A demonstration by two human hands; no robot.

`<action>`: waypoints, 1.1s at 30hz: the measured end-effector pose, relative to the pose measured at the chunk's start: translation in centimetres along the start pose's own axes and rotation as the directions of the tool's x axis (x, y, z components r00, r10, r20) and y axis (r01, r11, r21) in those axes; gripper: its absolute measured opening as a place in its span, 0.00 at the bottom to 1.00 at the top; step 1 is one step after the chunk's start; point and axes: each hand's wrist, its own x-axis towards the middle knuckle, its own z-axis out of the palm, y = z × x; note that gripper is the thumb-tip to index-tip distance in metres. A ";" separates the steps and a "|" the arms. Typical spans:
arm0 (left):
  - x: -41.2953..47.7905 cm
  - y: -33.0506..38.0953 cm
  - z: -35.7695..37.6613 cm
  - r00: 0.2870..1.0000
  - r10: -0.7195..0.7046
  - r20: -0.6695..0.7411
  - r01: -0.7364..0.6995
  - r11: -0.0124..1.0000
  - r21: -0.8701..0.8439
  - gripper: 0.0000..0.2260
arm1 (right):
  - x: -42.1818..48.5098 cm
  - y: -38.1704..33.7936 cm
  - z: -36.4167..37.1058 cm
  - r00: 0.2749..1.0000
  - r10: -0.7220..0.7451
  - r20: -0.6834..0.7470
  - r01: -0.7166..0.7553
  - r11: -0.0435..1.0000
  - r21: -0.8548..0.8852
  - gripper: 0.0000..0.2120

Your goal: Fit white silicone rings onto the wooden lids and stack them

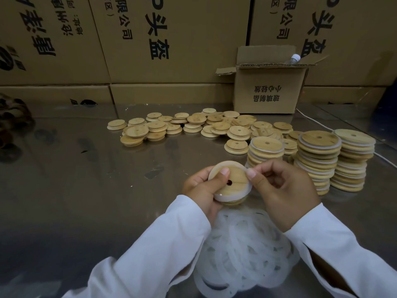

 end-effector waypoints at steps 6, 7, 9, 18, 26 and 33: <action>-0.3 -0.2 0.1 0.993 0.115 -0.028 -0.110 0.981 0.157 0.03 | -0.5 -0.3 0.2 1.000 0.014 -0.020 -0.012 0.998 0.054 0.03; -0.3 -0.3 0.1 0.990 0.134 -0.041 -0.125 0.977 0.172 0.03 | -0.6 -0.3 0.3 1.000 0.013 -0.020 -0.012 0.999 0.037 0.06; -0.2 -0.4 0.0 0.984 0.159 -0.075 -0.146 0.977 0.154 0.03 | -0.8 -0.1 0.6 0.999 0.017 -0.029 -0.016 1.000 0.008 0.09; -0.3 -0.4 -0.3 0.981 0.172 0.095 -0.191 0.942 0.274 0.09 | -0.5 0.3 0.0 0.988 -0.089 -0.128 0.080 0.994 -0.074 0.08; -0.6 -0.3 -0.5 0.955 0.236 0.182 -0.296 0.822 0.487 0.07 | -0.6 0.1 0.0 0.996 -0.083 -0.026 0.081 0.995 -0.054 0.04; -0.6 0.3 -0.4 0.945 0.253 0.207 -0.324 0.812 0.486 0.05 | 0.0 -0.1 -0.5 1.000 -0.026 0.016 0.026 1.000 0.002 0.08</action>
